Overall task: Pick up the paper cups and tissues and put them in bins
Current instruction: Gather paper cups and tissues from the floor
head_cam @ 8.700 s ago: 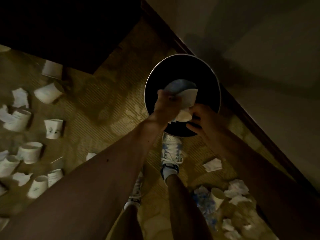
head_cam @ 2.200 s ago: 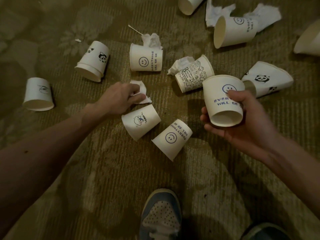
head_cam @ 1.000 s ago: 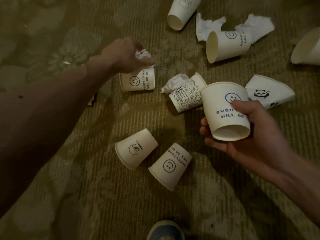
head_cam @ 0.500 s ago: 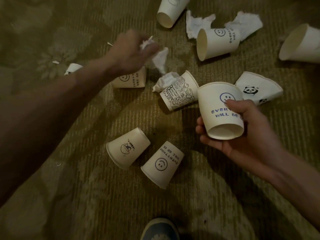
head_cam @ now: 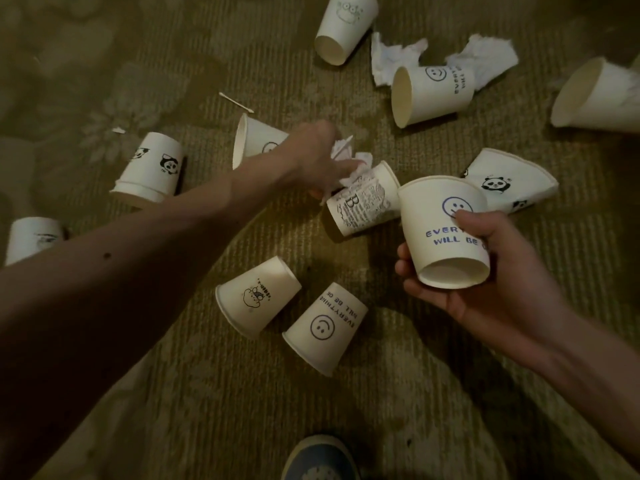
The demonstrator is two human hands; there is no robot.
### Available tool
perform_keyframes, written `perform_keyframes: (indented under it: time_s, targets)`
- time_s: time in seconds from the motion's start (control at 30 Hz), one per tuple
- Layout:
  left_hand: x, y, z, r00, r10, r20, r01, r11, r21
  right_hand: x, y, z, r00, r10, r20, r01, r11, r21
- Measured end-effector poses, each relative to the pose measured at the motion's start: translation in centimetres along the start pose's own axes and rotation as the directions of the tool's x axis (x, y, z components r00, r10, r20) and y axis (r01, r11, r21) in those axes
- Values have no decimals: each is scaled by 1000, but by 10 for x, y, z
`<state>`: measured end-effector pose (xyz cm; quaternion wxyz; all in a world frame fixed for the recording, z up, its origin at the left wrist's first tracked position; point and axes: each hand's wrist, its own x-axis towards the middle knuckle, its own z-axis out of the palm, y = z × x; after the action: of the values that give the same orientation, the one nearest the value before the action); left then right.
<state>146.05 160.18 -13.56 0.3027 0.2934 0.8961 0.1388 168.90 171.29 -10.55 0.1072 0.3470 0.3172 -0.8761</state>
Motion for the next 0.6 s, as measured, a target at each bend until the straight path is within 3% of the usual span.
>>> perform_keyframes:
  time_s: [0.27, 0.43, 0.6]
  targets:
    - [5, -14, 14, 998, -53, -45, 53, 999, 6, -3, 0, -6, 1000, -17, -7, 17, 1000, -18]
    - [-8, -13, 13, 992, -5, -127, -24, 972, -232, -3, 1, -7, 996, -47, -82, 42, 997, -61]
    - [-33, 20, -6, 979, -9, -204, -97, 860, -501, -8, -5, 3, 986, -134, -95, 116, 978, -172]
